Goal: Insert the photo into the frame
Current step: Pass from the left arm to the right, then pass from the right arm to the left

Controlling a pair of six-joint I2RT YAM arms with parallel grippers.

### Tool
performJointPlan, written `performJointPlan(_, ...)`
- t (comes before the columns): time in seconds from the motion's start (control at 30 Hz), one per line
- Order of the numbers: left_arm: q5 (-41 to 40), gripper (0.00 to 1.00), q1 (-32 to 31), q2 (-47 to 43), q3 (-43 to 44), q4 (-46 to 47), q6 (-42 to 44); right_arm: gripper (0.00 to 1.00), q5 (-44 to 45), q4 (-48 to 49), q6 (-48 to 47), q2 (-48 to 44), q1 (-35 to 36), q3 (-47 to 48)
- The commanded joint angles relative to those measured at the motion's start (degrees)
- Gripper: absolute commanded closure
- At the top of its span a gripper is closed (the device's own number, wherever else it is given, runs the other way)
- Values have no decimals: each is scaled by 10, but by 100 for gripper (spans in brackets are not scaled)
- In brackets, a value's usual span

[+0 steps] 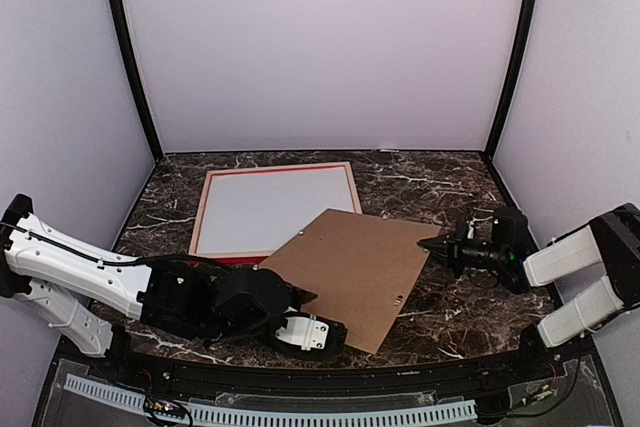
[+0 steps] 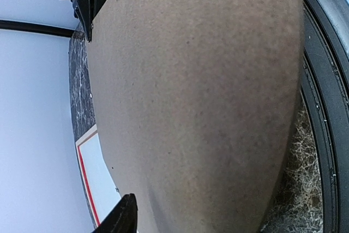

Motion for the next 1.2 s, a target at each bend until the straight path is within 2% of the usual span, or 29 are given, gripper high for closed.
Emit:
performJointPlan(0.0, -21, 48, -2, -21, 0, -7, -39, 100, -16, -12, -43, -33, -18, 27)
performJointPlan(0.27, -38, 27, -3, -43, -25, 1, -61, 100, -42, -86, -60, -96, -63, 78)
performJointPlan(0.47, -42, 14, -2, -72, -48, 23, -67, 100, -57, -135, -82, -108, -87, 131)
performJointPlan(0.57, -42, 6, -2, -92, -56, 36, -87, 100, -61, -142, -85, -103, -95, 155)
performJointPlan(0.67, -33, 1, 11, -114, -58, 47, -130, 100, -61, -141, -83, -98, -96, 176)
performJointPlan(0.77, 20, 1, 74, -124, -31, 5, -239, 100, -57, -135, -77, -93, -96, 197)
performJointPlan(0.9, 154, 1, 187, -135, -6, -24, -396, 100, -50, -114, -64, -84, -96, 210)
performJointPlan(1.03, 300, 1, 287, -148, -16, -2, -553, 100, -41, -81, -47, -76, -96, 210)
performJointPlan(1.17, 378, 1, 365, -175, -55, 50, -710, 100, -29, -48, -28, -72, -96, 207)
